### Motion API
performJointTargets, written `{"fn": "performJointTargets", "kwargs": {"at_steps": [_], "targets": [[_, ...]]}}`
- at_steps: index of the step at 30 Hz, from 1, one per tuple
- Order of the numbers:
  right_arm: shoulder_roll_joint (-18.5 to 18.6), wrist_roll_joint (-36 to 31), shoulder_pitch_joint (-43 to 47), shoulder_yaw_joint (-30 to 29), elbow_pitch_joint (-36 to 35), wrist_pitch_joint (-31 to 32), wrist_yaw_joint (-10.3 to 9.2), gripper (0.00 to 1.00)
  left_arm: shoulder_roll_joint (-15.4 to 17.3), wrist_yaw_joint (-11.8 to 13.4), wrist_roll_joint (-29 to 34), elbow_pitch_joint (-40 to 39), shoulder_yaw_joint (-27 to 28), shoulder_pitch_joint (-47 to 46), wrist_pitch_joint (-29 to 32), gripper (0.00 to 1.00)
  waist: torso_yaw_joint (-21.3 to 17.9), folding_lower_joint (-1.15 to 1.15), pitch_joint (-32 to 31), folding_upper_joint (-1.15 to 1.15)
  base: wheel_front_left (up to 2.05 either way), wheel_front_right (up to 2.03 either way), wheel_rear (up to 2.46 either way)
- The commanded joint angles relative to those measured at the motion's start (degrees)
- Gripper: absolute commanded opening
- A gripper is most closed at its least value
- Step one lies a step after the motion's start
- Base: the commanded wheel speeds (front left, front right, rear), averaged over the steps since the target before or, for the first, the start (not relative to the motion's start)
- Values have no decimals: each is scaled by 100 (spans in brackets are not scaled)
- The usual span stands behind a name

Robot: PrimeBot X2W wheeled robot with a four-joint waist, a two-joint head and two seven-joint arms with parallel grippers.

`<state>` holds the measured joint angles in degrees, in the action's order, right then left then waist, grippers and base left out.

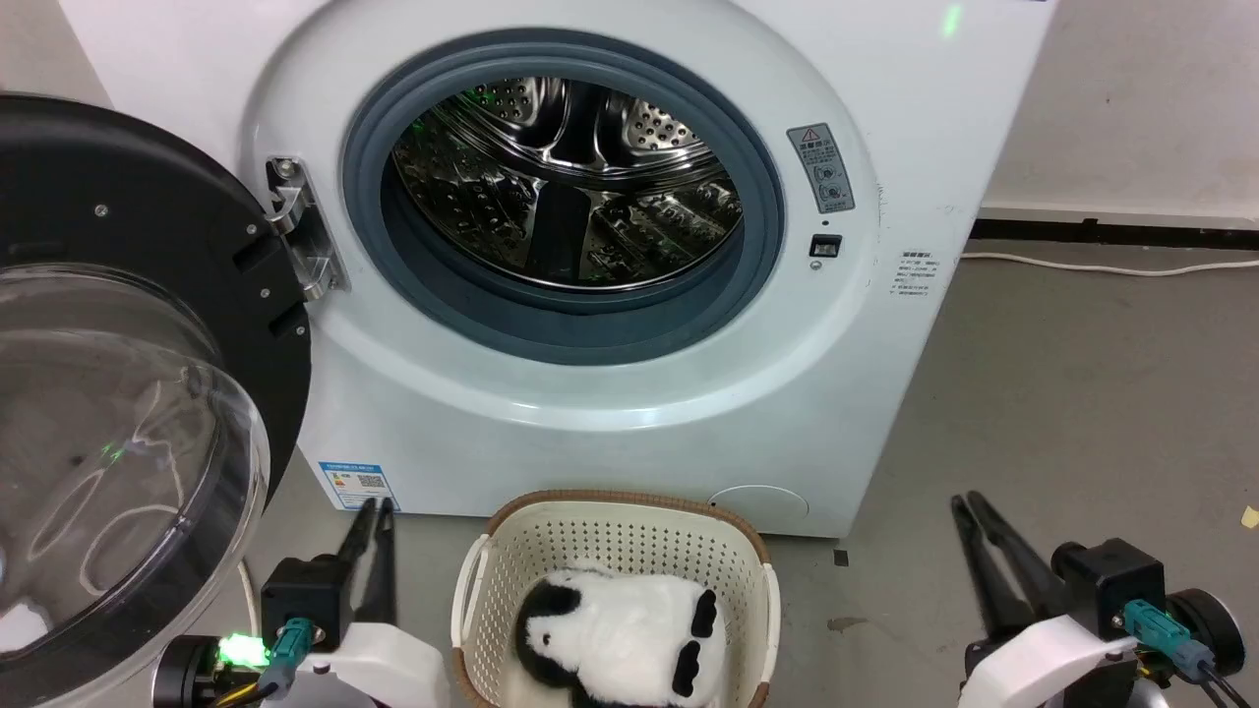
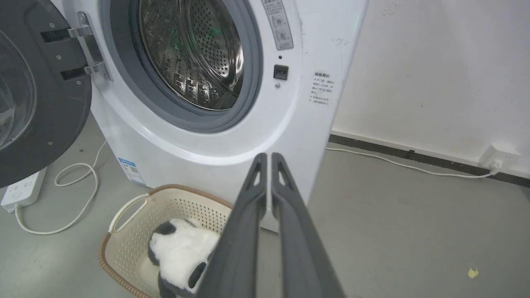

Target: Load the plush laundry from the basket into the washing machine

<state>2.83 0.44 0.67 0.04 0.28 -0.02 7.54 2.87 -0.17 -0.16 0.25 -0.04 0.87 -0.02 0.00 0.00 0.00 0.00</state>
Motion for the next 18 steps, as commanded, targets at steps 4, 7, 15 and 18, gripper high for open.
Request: {"fn": "performJointTargets", "kwargs": {"at_steps": [4,7,15,18], "targets": [[0,4,2,8,2,-2,0,100,0,1,0,2,1,2,-2,100,0,0,0,0,0,0,0],[0,51,18,7,2,-38,0,100,0,16,-2,4,-25,7,-38,100,-3,0,-12,0,0,0,0],[0,151,54,-37,-1,-134,0,100,5,59,-1,5,-103,26,-134,100,-59,0,4,0,0,0,0],[1,187,52,-65,-14,-170,-1,100,13,72,2,17,-133,22,-170,100,-106,0,57,0,0,0,0]]}}
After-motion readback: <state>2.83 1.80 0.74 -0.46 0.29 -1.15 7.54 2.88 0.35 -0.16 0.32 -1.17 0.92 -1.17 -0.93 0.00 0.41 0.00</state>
